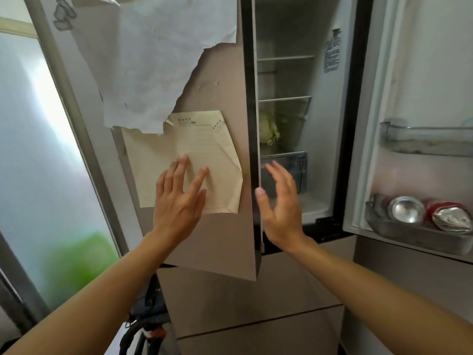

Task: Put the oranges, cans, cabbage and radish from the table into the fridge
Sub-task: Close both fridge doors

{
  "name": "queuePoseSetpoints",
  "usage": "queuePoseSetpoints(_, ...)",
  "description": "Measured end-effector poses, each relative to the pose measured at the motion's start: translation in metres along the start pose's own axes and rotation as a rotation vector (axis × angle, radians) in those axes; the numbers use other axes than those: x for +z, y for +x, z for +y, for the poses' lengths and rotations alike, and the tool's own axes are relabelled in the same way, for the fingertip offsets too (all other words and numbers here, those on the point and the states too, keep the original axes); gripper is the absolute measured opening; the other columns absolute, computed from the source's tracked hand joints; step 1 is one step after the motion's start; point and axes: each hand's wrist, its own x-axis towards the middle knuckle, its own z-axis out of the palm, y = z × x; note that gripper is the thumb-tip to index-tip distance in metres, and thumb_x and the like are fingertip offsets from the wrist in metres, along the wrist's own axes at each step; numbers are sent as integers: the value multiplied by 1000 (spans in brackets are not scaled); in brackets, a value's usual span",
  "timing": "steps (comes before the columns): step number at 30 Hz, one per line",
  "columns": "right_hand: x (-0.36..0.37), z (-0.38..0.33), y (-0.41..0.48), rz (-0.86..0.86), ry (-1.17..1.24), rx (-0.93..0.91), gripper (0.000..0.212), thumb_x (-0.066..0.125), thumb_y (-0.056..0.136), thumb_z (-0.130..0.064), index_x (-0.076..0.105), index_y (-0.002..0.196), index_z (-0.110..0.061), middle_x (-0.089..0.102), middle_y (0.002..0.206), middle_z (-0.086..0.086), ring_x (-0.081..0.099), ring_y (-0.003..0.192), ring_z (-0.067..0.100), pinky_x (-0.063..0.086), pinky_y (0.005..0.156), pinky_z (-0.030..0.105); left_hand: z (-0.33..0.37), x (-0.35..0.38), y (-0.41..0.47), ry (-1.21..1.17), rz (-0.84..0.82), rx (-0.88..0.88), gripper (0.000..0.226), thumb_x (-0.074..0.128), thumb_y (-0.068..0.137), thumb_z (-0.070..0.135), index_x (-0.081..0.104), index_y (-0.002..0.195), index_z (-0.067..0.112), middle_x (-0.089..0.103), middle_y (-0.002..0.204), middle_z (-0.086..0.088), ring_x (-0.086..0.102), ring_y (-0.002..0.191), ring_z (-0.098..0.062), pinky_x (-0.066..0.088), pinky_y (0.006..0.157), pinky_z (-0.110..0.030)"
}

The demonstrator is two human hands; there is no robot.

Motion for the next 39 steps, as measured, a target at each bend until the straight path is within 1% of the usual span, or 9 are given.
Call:
queuePoseSetpoints(2, 10, 2, 7, -32, -192, -264, 55, 53, 92, -29, 37, 143, -16, 28, 154, 10, 23, 144, 22, 25, 115, 35, -7, 18, 2, 45, -26, 50, 54, 49, 97, 34, 35, 146, 18, 22, 154, -24, 20, 143, -38, 22, 112, -50)
queuePoseSetpoints(4, 25, 17, 14, -72, -358, -418, 58, 56, 90, -25, 38, 143, -11, 25, 155, 16, 19, 146, 28, 28, 113, 42, -11, 34, 3, 64, -2, 82, 55, 52, 97, 32, 34, 147, 18, 21, 155, -23, 18, 144, -36, 24, 111, -50)
queuePoseSetpoints(9, 58, 61, 29, -120, -558, -368, 65, 53, 91, -30, 28, 148, -11, 14, 159, 13, 10, 148, 27, 24, 114, 48, -17, 63, 8, 75, 44, 126, 53, 49, 98, 31, 32, 147, 21, 21, 155, -22, 16, 145, -35, 24, 111, -51)
queuePoseSetpoints(16, 77, 95, 43, -60, -641, -468, 67, 43, 93, -40, 18, 150, -14, -7, 161, 5, 10, 147, 31, 22, 114, 56, -25, 94, 10, 48, 156, 176, 54, 47, 98, 32, 31, 148, 22, 9, 159, -15, 15, 145, -35, 14, 115, -49)
queuePoseSetpoints(22, 83, 103, 53, -122, -714, -420, 66, 35, 97, -44, 12, 151, -14, -12, 161, 4, 4, 148, 29, 19, 114, 57, -29, 109, 13, 51, 206, 219, 52, 55, 93, 28, 43, 143, 17, 22, 154, -20, 22, 143, -38, 19, 114, -53)
queuePoseSetpoints(29, 68, 81, 49, -233, -805, -335, 68, 39, 97, -47, 17, 152, -14, 4, 160, 10, 6, 148, 27, 22, 114, 55, -29, 104, 11, 36, 186, 217, 52, 55, 92, 26, 44, 142, 17, 24, 153, -20, 21, 143, -37, 17, 115, -52)
queuePoseSetpoints(33, 26, 74, 34, -280, -834, -205, 69, 37, 97, -51, 18, 152, -15, 10, 161, 7, 8, 148, 21, 18, 116, 45, -12, 81, 13, -78, 108, 125, 42, 46, 90, 26, 59, 128, 14, 34, 149, -23, 24, 141, -41, 22, 112, -59)
queuePoseSetpoints(36, -27, 75, 18, -228, -830, -112, 64, 39, 96, -48, 25, 149, -15, 26, 156, 9, 27, 142, 22, 27, 109, 37, 21, 59, 16, -179, 99, 95, 41, 48, 85, 27, 61, 121, 14, 39, 145, -25, 26, 138, -43, 20, 112, -60)
queuePoseSetpoints(39, -86, 75, 9, -139, -830, -56, 54, 42, 94, -43, 47, 138, -12, 50, 140, 11, 48, 126, 25, 42, 96, 41, 74, 40, 18, -356, 81, 145, 39, 52, 83, 23, 63, 119, 13, 45, 141, -23, 32, 136, -41, 22, 113, -58)
